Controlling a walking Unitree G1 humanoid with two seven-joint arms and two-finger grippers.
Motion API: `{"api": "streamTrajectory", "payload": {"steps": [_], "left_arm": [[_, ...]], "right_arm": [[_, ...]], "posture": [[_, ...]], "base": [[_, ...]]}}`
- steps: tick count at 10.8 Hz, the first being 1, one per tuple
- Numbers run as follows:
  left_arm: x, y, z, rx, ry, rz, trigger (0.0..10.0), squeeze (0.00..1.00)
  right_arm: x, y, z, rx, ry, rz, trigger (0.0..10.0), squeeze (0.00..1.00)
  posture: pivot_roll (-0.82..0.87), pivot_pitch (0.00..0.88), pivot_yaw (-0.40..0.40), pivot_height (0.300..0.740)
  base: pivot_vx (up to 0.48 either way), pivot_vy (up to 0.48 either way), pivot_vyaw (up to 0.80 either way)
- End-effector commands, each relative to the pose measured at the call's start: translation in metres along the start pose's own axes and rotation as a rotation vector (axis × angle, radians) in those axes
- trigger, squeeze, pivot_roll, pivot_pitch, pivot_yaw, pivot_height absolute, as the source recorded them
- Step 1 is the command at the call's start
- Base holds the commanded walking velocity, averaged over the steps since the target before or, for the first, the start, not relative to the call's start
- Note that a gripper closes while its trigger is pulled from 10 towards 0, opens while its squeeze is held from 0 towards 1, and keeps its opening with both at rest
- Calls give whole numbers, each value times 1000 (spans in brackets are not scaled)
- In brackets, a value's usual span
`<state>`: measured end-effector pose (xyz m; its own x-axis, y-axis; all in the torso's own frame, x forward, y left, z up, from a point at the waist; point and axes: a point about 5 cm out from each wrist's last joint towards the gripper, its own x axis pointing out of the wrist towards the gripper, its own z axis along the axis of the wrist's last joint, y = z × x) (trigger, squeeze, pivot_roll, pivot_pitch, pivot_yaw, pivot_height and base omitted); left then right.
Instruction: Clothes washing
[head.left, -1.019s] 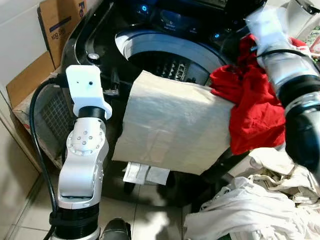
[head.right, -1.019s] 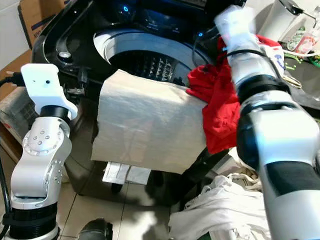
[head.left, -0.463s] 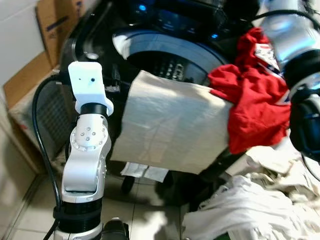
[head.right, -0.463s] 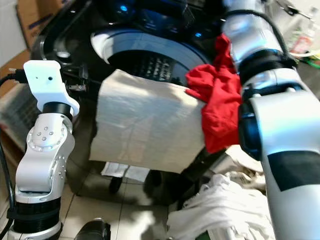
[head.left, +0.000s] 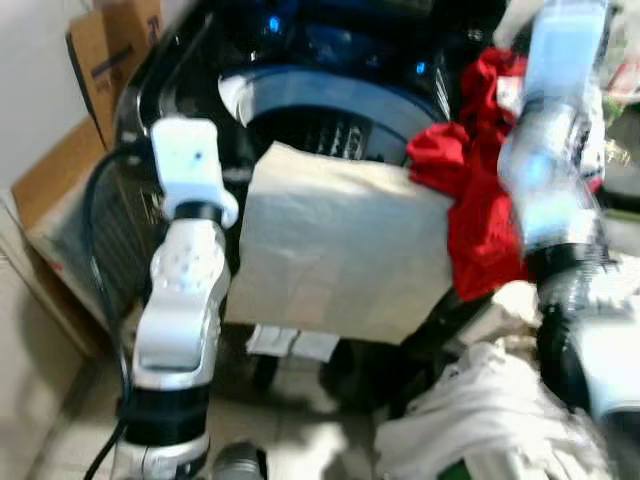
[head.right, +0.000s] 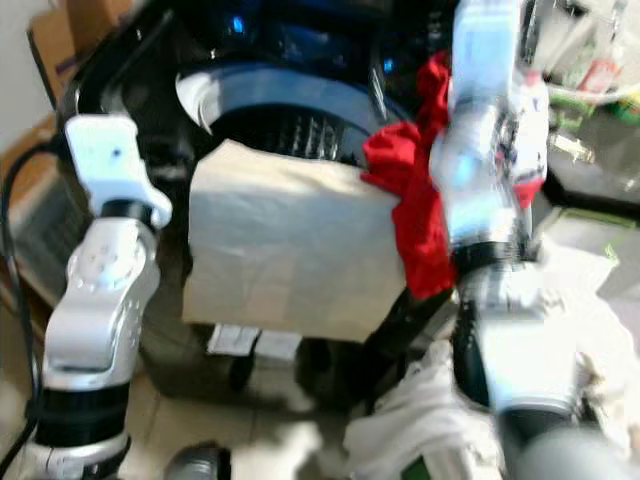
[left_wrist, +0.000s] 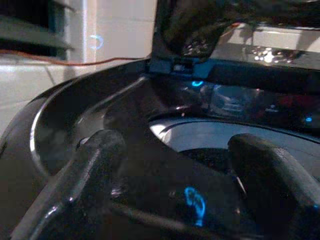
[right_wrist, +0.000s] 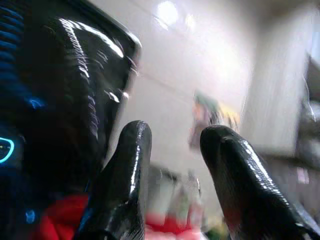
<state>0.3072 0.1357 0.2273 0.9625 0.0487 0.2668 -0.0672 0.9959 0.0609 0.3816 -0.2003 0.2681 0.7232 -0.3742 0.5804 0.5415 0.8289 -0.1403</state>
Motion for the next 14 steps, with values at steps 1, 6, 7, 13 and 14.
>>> {"api": "streamTrajectory", "payload": {"steps": [1,6,7,13,14], "left_arm": [[2,-10,0,-11,-2,-50,10000,0],[7,-8,-1,12,-30,-61,10000,0],[7,-8,-1,13,-32,-62,10000,0],[10,-5,-5,41,-30,-57,10000,0],[9,-2,-5,47,-32,-48,10000,0]], "right_arm": [[6,-15,5,57,6,-86,10000,0],[-56,-44,-2,324,98,-21,10000,0],[-64,-46,-1,303,96,7,10000,0],[-61,-15,-73,196,488,105,10000,0],[-60,-10,-76,206,504,113,10000,0]], "posture": [[131,0,-79,740],[109,0,-58,740],[109,0,-58,740],[140,0,-58,740],[150,0,-63,740]], "base": [[0,0,0],[0,0,0],[0,0,0],[0,0,0],[0,0,0]]}}
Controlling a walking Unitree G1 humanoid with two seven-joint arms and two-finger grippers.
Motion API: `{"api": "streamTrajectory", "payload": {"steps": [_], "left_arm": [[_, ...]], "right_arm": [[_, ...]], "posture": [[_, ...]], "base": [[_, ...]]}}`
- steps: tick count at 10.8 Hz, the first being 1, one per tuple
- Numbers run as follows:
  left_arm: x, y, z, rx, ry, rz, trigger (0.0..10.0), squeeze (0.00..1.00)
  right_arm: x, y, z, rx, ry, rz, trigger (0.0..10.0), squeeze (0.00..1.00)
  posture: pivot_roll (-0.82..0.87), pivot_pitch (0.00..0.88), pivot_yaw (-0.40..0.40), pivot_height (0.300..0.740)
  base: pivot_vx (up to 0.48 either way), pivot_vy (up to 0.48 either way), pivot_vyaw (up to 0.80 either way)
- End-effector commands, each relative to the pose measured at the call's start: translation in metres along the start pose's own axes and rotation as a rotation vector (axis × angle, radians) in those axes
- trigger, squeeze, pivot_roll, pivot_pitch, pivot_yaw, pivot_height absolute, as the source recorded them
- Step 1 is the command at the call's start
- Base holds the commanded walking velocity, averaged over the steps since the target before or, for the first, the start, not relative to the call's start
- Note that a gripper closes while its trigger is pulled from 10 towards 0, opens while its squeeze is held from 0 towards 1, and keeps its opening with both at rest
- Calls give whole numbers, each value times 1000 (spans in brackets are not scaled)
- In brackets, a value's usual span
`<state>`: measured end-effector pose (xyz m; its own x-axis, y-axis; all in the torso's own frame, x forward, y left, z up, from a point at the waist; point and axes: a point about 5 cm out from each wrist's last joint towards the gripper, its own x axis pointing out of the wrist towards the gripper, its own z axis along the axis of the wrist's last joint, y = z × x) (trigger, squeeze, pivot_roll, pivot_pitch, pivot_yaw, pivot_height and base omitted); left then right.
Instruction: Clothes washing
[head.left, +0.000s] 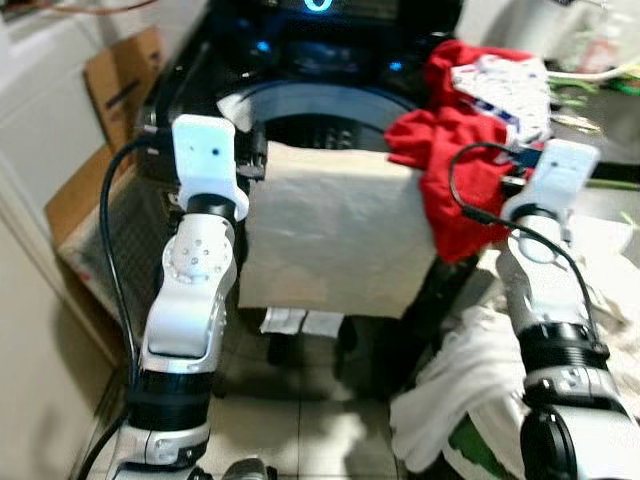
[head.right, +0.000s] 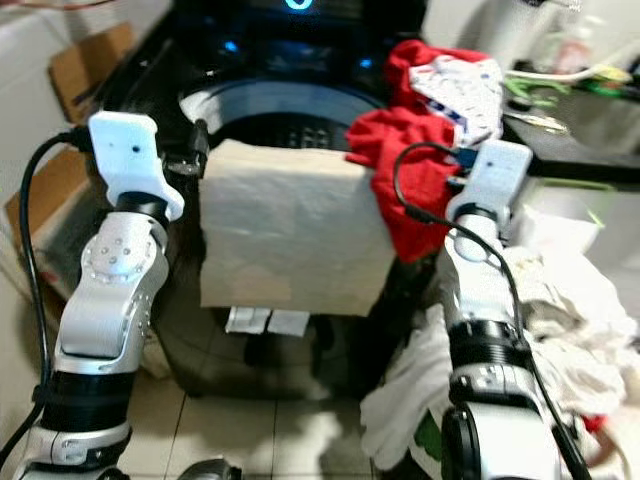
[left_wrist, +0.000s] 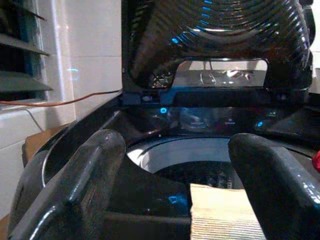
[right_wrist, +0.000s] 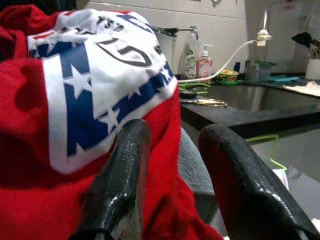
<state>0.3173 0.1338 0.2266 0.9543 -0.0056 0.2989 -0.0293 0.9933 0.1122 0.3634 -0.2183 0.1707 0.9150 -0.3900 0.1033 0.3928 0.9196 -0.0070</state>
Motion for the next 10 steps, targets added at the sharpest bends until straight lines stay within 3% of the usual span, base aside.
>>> {"api": "streamTrajectory", "payload": {"steps": [1,2,4,5,6,8,9,10], "left_arm": [[0,1,-2,9,8,6,10000,0],[0,1,-2,9,9,8,10000,0],[-1,-3,-2,10,13,-14,10000,0],[-2,-2,-2,13,15,-13,10000,0],[-7,2,-3,23,25,2,10000,0],[-13,10,-3,43,35,36,10000,0],[-14,11,-3,47,34,42,10000,0],[-15,11,-2,51,31,50,10000,0]], "right_arm": [[3,4,2,28,7,10,10000,0],[7,8,1,24,14,22,10000,0],[37,2,15,-175,34,37,10000,0],[41,0,18,-233,51,49,10000,0],[46,5,27,-360,55,96,10000,0],[50,47,74,-675,-197,248,10000,0],[52,46,80,-668,-201,225,10000,0],[54,42,84,-505,-159,200,10000,0]], "posture": [[150,0,-62,740],[149,0,-57,740],[175,0,-60,740],[196,0,-71,740],[223,0,-83,740],[264,0,-109,740],[268,0,-122,740],[269,0,-134,740]], "base": [[0,0,0],[0,0,0],[0,0,0],[0,0,0],[0,0,0],[0,0,0],[0,0,0],[0,0,0]]}}
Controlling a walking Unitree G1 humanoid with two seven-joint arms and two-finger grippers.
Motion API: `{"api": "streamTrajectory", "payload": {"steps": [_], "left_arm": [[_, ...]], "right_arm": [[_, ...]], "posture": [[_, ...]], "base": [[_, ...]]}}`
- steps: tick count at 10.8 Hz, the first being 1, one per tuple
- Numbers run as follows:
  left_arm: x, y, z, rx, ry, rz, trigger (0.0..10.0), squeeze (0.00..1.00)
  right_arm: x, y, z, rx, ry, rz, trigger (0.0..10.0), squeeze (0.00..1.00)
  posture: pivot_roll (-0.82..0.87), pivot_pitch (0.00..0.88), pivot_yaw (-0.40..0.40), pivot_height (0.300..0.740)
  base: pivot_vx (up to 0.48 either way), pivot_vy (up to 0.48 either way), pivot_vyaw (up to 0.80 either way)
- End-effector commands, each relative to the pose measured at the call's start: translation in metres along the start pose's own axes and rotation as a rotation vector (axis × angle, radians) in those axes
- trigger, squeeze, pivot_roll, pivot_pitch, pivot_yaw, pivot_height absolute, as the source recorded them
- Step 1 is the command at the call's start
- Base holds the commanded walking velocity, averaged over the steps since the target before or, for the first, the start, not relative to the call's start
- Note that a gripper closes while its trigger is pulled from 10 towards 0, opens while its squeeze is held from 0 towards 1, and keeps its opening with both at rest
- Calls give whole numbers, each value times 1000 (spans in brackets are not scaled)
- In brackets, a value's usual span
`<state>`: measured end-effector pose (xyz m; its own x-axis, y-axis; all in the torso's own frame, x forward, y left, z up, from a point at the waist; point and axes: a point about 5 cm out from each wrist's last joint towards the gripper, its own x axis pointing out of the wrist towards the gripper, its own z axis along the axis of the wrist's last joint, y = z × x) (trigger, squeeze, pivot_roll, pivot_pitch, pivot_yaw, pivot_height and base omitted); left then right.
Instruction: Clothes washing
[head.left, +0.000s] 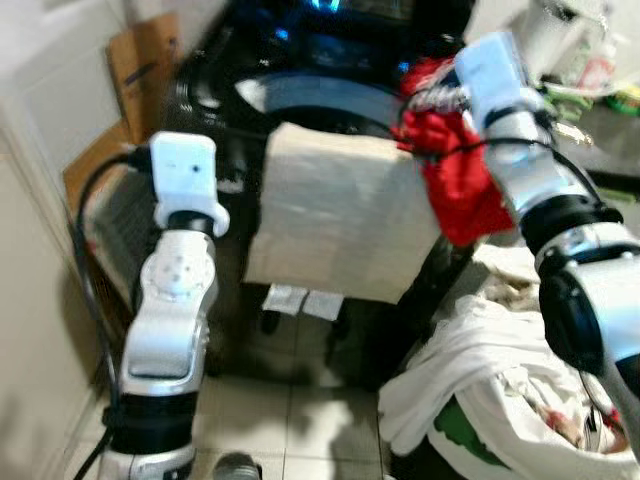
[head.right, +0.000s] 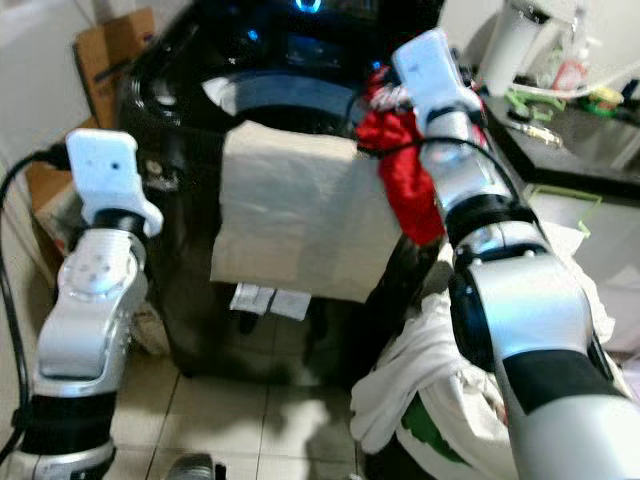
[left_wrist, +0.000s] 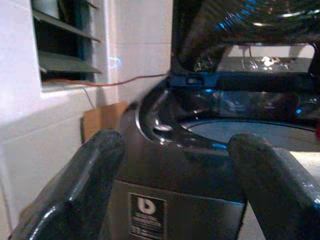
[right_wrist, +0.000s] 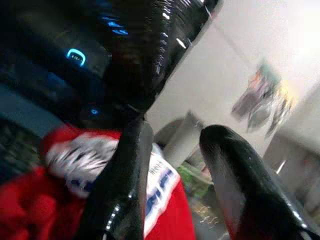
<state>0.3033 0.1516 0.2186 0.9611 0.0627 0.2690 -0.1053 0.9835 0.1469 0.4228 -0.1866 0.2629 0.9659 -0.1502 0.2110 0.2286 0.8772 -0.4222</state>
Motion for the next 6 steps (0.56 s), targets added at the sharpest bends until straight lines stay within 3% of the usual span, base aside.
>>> {"api": "streamTrajectory", "payload": {"steps": [1,2,3,5,6], "left_arm": [[-1,-5,3,-7,-5,-5,10000,0],[-2,-6,2,-6,1,-10,10000,0],[-1,-10,2,-7,2,-34,10000,0],[2,-20,3,1,-1,-93,10000,0],[1,-20,1,5,-2,-104,10000,0]], "right_arm": [[-2,-9,-15,112,61,-35,10000,0],[-6,-10,-24,190,70,-56,10000,0],[-14,-6,-39,206,49,-82,10000,0],[-31,6,-58,291,12,-100,10000,0],[-44,14,-62,375,-48,-119,10000,0]], "posture": [[259,0,-133,740],[246,0,-122,740],[218,0,-98,740],[179,0,-59,740],[172,0,-53,740]], "base": [[0,0,0],[0,0,0],[0,0,0],[0,0,0],[0,0,0]]}}
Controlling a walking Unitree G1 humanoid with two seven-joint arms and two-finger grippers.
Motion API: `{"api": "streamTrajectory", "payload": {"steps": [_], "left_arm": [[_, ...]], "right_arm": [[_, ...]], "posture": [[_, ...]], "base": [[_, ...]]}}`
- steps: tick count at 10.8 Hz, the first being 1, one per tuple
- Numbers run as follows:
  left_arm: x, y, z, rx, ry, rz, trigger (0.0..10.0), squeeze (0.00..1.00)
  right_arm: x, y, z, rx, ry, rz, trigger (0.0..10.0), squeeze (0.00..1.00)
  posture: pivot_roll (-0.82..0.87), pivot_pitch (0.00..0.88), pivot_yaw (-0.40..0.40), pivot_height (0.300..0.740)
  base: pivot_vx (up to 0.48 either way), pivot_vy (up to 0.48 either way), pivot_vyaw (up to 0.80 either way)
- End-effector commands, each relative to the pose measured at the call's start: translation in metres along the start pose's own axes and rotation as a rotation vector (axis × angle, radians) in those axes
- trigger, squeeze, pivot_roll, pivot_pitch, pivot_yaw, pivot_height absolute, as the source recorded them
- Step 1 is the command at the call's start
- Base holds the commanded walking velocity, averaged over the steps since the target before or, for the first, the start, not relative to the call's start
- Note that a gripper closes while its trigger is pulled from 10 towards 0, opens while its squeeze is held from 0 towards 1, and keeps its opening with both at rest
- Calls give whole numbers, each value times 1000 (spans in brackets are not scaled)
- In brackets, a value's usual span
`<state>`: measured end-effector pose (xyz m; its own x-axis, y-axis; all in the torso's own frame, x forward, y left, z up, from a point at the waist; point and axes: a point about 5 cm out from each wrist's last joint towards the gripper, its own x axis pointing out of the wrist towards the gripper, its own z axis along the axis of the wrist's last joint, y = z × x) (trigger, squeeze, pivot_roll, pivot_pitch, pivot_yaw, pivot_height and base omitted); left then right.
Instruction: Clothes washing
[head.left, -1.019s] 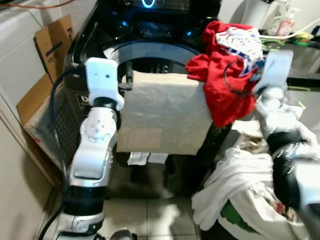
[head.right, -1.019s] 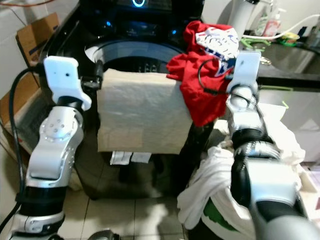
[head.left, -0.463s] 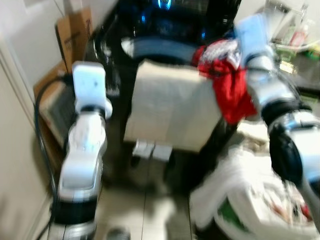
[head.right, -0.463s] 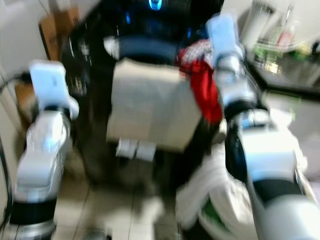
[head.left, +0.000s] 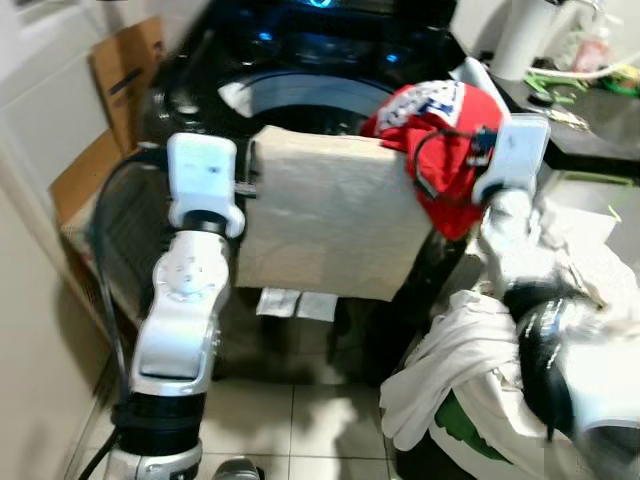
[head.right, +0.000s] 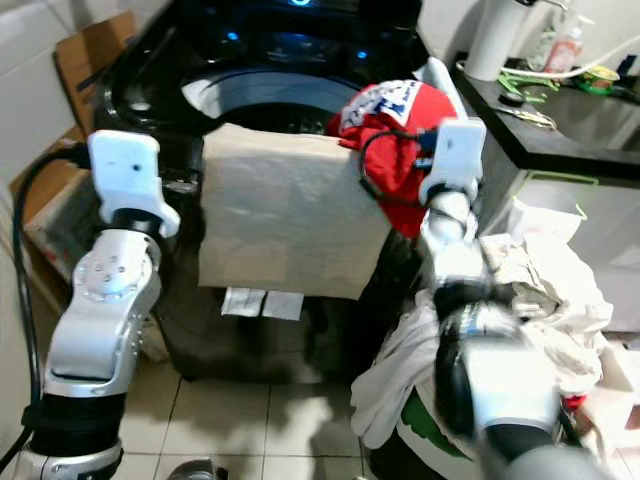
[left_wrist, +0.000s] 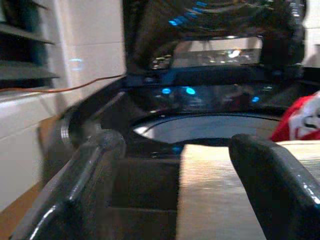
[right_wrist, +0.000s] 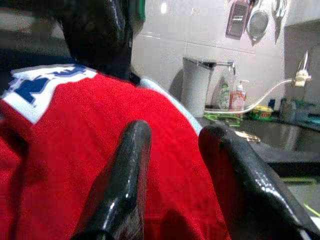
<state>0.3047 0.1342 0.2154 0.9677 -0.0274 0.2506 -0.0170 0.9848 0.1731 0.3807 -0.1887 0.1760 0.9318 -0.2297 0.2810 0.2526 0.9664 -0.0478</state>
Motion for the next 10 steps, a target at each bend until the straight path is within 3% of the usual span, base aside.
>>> {"api": "streamTrajectory", "payload": {"steps": [1,2,4,7,10], "left_arm": [[0,0,0,5,-7,-14,10000,0],[-2,0,-1,-11,-14,-22,10000,0],[0,-3,-2,-19,-21,-44,10000,0],[-3,-2,-5,-39,-39,-55,10000,0],[-2,-1,9,-78,-120,-38,10000,0]], "right_arm": [[-2,-4,18,40,-121,-32,10000,0],[-18,-15,25,33,-200,-95,10000,0],[-25,-27,4,13,-103,-144,10000,0],[-35,-27,25,-26,-191,-122,10000,0],[-33,-21,39,-42,-222,-93,10000,0]], "posture": [[169,0,-49,740],[158,0,-40,740],[152,0,-33,740],[144,0,-29,740],[139,0,-27,740]], "base": [[0,0,0],[0,0,0],[0,0,0],[0,0,0],[343,-246,0]]}}
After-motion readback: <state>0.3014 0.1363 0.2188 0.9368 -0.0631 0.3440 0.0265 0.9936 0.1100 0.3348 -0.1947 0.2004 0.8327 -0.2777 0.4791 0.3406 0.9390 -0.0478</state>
